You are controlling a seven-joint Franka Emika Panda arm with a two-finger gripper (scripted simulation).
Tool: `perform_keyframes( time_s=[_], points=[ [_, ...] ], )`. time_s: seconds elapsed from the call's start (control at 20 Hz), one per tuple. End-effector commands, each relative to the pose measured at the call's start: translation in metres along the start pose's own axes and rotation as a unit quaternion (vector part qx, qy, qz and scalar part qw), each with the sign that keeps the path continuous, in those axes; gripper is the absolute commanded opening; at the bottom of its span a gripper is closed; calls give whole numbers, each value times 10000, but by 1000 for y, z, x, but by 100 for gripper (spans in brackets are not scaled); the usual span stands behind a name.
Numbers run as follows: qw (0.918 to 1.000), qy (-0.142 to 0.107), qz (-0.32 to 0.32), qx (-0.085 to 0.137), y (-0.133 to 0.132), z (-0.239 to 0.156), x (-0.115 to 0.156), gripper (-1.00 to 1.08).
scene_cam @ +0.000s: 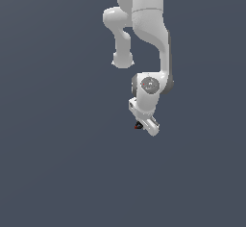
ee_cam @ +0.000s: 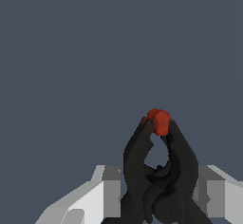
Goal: Pick up the object and move it to a goal position.
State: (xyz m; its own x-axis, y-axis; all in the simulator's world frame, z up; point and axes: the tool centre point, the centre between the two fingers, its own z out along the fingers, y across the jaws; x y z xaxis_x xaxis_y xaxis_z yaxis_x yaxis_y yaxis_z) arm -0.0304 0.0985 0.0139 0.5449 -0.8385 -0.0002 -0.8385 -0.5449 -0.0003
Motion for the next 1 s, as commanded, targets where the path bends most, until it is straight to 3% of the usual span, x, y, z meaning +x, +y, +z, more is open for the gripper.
perform_keyframes(
  time_s=[0.0,0.45,0.95],
  points=[
    [10000,0,0,-2,0,0,0,-100],
    [10000,1,2,1,-3,-14,7,-100],
    [10000,5,6,-3,-17,-77,38,-100]
  ],
)
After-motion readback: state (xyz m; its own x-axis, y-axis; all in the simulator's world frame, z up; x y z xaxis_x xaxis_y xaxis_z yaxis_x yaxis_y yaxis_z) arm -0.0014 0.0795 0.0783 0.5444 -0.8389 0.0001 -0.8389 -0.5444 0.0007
